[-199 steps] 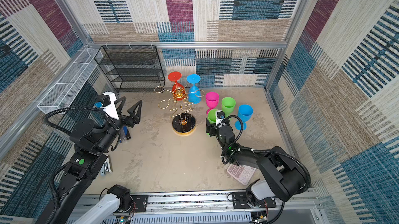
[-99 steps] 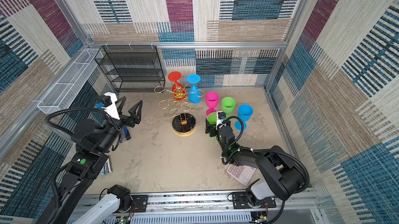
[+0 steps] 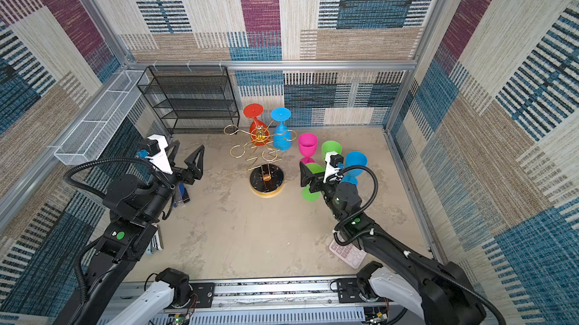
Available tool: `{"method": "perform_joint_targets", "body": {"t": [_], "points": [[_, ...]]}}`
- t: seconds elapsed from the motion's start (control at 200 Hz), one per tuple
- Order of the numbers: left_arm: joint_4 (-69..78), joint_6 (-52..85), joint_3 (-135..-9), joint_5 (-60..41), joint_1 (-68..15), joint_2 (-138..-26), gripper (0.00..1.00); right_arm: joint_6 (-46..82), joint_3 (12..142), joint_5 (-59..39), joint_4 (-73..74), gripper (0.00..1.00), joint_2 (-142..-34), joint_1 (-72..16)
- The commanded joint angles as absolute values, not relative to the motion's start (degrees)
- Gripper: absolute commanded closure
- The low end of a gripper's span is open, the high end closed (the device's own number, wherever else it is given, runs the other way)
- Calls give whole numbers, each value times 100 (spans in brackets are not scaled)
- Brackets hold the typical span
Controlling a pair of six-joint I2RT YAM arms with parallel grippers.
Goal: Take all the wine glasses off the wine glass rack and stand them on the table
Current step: 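Move the right gripper to the blue glass foot on the rack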
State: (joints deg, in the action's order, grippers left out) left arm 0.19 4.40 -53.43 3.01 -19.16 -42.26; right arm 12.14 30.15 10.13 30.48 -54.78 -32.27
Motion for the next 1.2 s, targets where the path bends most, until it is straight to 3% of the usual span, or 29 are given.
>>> {"method": "perform_joint_targets", "body": {"t": [0.0,0.14,0.401,0.716,1.197], "points": [[76,571,-5387,500,-1899,-4276,17,1521,3439,618,1992,1,-5098,-3230],[-10,813,-5439,434,-1839,-4418,17,1886,4655,79,661,3,-5441,-2984],[-401,1145,-5719,44,-1640,-4691,17,2127,6723,-1210,-392,20,-6991,-2514],[-694,1362,-5875,-694,-1235,-4850,17,2566,7906,-2805,-400,32,-8554,-1435],[-688,1369,-5764,-1064,-1011,-4784,17,2833,9480,-4106,-530,43,-10449,-1230]]}}
